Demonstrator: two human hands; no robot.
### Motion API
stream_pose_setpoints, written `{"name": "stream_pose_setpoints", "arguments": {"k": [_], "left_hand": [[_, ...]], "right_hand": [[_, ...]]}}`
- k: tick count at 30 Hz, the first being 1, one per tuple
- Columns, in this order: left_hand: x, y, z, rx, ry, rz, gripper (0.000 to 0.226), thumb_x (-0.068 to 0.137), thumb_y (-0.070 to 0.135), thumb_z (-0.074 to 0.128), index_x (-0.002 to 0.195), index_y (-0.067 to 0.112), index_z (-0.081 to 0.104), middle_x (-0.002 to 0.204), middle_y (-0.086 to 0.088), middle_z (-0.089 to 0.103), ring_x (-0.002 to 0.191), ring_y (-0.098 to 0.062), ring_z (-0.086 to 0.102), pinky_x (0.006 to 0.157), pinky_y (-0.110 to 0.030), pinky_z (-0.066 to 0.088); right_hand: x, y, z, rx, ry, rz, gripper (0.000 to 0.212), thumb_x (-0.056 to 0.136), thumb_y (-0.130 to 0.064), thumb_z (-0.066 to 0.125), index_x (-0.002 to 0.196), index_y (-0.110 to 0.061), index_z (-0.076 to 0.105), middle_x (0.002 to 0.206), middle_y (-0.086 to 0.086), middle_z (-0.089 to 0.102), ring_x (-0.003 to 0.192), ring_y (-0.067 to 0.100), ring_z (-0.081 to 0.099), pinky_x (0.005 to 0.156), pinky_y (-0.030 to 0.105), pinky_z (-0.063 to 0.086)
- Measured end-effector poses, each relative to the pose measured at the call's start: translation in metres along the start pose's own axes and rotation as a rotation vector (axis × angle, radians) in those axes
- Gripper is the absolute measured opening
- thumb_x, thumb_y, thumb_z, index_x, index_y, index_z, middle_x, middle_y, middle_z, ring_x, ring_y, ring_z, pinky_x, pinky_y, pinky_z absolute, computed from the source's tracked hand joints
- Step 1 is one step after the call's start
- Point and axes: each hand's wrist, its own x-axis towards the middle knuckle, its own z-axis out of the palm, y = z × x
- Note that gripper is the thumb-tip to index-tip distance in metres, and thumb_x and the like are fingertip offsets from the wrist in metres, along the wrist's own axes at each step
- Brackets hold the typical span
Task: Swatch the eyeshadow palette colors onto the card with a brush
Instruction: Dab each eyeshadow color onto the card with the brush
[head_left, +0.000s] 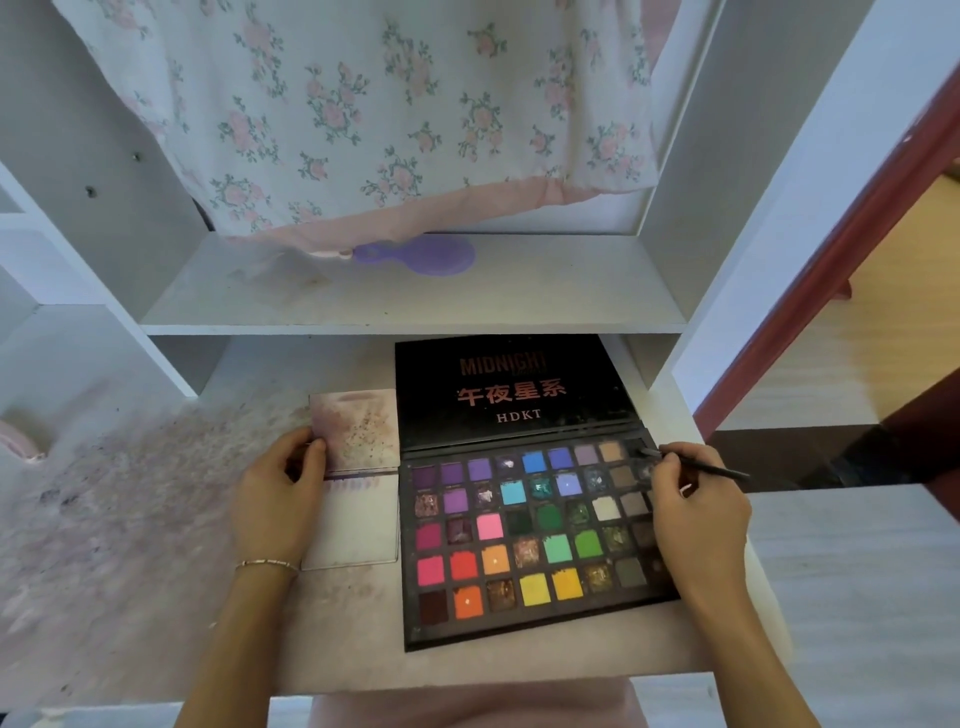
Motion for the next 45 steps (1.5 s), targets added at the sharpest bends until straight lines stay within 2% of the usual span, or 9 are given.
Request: {"name": "stream_pose_setpoints", "arguments": {"k": [7,14,18,21,24,25,29,36,45], "left_hand": [[0.001,-0.001,0.000,0.015,-0.012,-0.014,0.021,0.089,0.017,0.052,0.106,0.012,0.065,0.096,-0.010,0.068,0.079,-0.016,0.052,0.069,-0.028,0.039],[0.000,0.003,-0.001,0.003,-0.016,0.007,0.022,0.089,0.015,0.052,0.106,0.010,0.065,0.097,-0.010,0.068,0.078,-0.014,0.051,0.062,-0.023,0.037],[0.000,0.003,-0.001,-0.004,-0.014,0.001,0.021,0.089,0.015,0.052,0.106,0.010,0.065,0.096,-0.010,0.068,0.078,-0.014,0.050,0.060,-0.023,0.035],[0.000,0.002,-0.001,0.008,-0.017,-0.004,0.021,0.089,0.016,0.052,0.106,0.011,0.065,0.096,-0.009,0.068,0.078,-0.014,0.051,0.065,-0.025,0.035],[0.001,0.000,-0.001,0.016,-0.023,-0.010,0.021,0.089,0.017,0.052,0.105,0.013,0.065,0.095,-0.008,0.068,0.078,-0.016,0.053,0.068,-0.026,0.038],[0.001,-0.001,-0.001,0.014,-0.026,-0.008,0.021,0.089,0.017,0.051,0.105,0.014,0.065,0.095,-0.007,0.068,0.078,-0.016,0.054,0.068,-0.027,0.039],[0.002,-0.001,-0.001,0.014,-0.025,-0.004,0.019,0.089,0.018,0.051,0.102,0.016,0.065,0.089,-0.001,0.067,0.075,-0.014,0.054,0.059,-0.023,0.037],[0.004,-0.002,-0.003,-0.032,-0.049,-0.001,0.017,0.088,0.017,0.053,0.098,0.018,0.066,0.078,0.010,0.061,0.067,0.001,0.051,0.057,-0.013,0.035],[0.004,-0.007,0.000,-0.049,-0.032,-0.001,0.017,0.087,0.017,0.054,0.095,0.023,0.067,0.073,0.017,0.059,0.068,0.005,0.053,0.056,-0.013,0.035]], "right_hand": [[0.000,0.000,0.000,0.016,-0.040,0.020,0.011,0.092,-0.011,0.047,0.089,-0.019,0.054,0.073,-0.011,0.057,0.068,0.005,0.057,0.047,0.007,0.043],[-0.001,-0.003,-0.001,0.045,-0.042,0.032,0.013,0.092,-0.009,0.048,0.087,-0.019,0.054,0.071,-0.012,0.056,0.065,0.003,0.058,0.049,0.001,0.041],[-0.007,-0.010,-0.002,0.124,-0.047,0.018,0.026,0.090,-0.006,0.048,0.079,-0.029,0.052,0.071,-0.007,0.059,0.069,-0.010,0.057,0.048,0.007,0.044],[-0.014,-0.021,0.006,0.222,-0.141,0.025,0.030,0.091,-0.007,0.048,0.078,-0.034,0.052,0.074,-0.006,0.062,0.071,0.000,0.062,0.049,0.019,0.052],[-0.023,-0.035,0.024,0.270,-0.258,0.005,0.028,0.088,-0.008,0.051,0.077,-0.034,0.050,0.074,0.002,0.060,0.073,0.019,0.061,0.057,0.036,0.055],[-0.026,-0.040,0.031,0.269,-0.294,-0.020,0.027,0.087,-0.008,0.052,0.077,-0.033,0.050,0.074,0.003,0.060,0.073,0.019,0.060,0.060,0.036,0.054],[-0.040,-0.059,0.059,0.324,-0.452,-0.073,0.024,0.085,-0.006,0.054,0.076,-0.028,0.053,0.069,0.001,0.060,0.063,0.009,0.057,0.057,0.019,0.048],[-0.048,-0.077,0.094,0.296,-0.635,-0.119,0.018,0.085,-0.012,0.056,0.076,-0.027,0.055,0.064,-0.005,0.062,0.059,0.002,0.056,0.053,0.013,0.043],[-0.051,-0.076,0.103,0.189,-0.672,-0.216,0.012,0.087,-0.012,0.055,0.083,-0.023,0.056,0.069,0.002,0.065,0.062,0.010,0.058,0.058,0.027,0.049]]}}
